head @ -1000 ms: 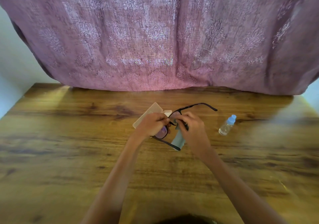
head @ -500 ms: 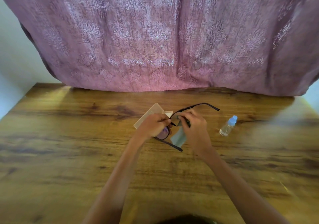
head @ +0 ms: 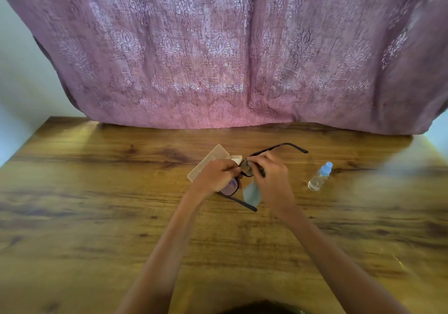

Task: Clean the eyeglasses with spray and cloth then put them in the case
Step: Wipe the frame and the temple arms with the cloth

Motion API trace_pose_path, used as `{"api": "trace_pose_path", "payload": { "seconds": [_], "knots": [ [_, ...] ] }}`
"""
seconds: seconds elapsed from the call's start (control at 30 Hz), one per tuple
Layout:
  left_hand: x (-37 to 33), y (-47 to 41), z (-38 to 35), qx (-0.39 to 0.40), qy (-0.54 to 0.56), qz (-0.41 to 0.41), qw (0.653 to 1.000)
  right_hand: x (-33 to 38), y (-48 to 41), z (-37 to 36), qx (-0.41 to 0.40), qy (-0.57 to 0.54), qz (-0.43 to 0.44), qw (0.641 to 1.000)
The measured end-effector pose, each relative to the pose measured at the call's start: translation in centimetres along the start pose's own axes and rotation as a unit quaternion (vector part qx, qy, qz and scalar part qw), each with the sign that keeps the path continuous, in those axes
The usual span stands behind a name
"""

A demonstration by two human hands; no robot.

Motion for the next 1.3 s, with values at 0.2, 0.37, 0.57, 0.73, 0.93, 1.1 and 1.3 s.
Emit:
{"api": "trace_pose_path", "payload": {
  "seconds": [0.2, 0.37, 0.57, 0.73, 0.93, 1.1, 1.3],
  "knots": [
    [0.0, 0.0, 0.0, -0.006, 0.002, 0.004, 1.000, 0.1, 0.1, -0.3, 0.009, -0.009, 0.022, 1.000],
    [0.2, 0.1, -0.1, -0.014, -0.002, -0.004, 1.000, 0.2, 0.4, -0.6, 0.026, -0.019, 0.025, 0.999],
    [0.0, 0.1, -0.2, -0.009, -0.019, -0.005, 1.000, 0.0, 0.5, 0.1, -0.024, 0.027, 0.018, 0.999],
    [0.1, 0.4, -0.2, -0.014, -0.004, -0.002, 1.000, 0.0, 0.8, 0.3, -0.023, 0.064, 0.035, 0.997],
    [0.4, 0.3, -0.3, -0.025, 0.035, 0.016, 0.999, -0.3, 1.4, 0.4, -0.021, 0.084, 0.036, 0.996],
    [0.6, -0.1, -0.4, -0.039, 0.033, 0.043, 0.998, -0.7, 1.2, 0.1, 0.036, 0.003, 0.007, 0.999],
    [0.6, -0.3, 0.2, -0.083, 0.074, 0.092, 0.989, -1.4, 1.6, 0.6, 0.057, -0.234, -0.167, 0.956]
  ]
}}
Point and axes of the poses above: each hand's wrist, its own y-axis away from the middle knuckle, its own z-axis out of the back of the hand, x = y × z, the point moved 3 cm from there along -y, towards the middle knuckle, and after that the axes turned 4 degrees about x, right-handed, at the moved point
